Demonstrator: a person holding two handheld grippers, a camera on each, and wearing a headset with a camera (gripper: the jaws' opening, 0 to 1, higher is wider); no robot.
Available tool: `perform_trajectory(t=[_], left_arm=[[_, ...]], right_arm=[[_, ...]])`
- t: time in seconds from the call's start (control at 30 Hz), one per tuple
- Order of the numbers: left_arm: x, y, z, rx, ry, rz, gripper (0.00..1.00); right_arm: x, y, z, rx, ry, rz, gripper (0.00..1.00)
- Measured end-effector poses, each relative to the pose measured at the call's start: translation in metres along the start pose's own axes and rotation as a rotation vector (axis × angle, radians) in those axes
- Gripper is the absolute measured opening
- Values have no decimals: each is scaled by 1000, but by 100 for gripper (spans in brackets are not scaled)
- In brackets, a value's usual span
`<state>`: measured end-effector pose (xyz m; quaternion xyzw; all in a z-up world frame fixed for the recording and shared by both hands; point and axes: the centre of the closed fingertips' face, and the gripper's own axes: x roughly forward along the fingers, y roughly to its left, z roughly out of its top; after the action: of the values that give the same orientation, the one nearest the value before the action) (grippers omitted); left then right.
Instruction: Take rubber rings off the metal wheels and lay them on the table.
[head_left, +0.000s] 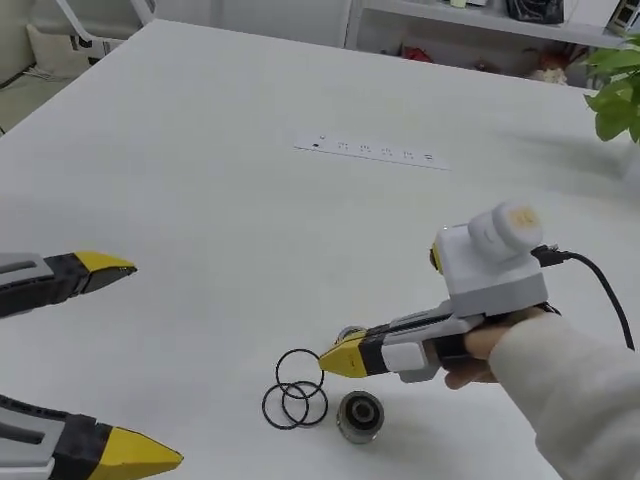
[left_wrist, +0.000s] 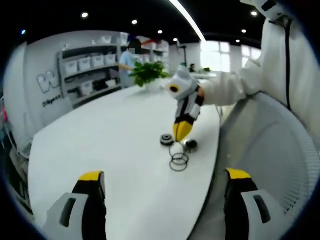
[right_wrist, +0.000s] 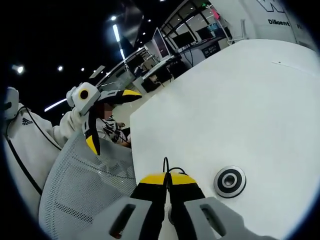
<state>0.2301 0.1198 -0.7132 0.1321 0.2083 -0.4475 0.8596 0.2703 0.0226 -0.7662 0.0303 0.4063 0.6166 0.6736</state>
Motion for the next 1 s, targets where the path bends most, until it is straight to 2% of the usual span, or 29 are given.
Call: perform_trajectory(t=[0.43,0.87,1.0], left_arm=[[-3,-1,-11,-51,-7,21,100],[-1,-2,-12,-64,-13,23,100],[0,-3,-13,-63,-9,20,100]], right_arm=[[11,-8,-20,21,70,-3,0],[14,-17,-22,23,81,-42,0],[16,-20,-24,15,93,-60,4]])
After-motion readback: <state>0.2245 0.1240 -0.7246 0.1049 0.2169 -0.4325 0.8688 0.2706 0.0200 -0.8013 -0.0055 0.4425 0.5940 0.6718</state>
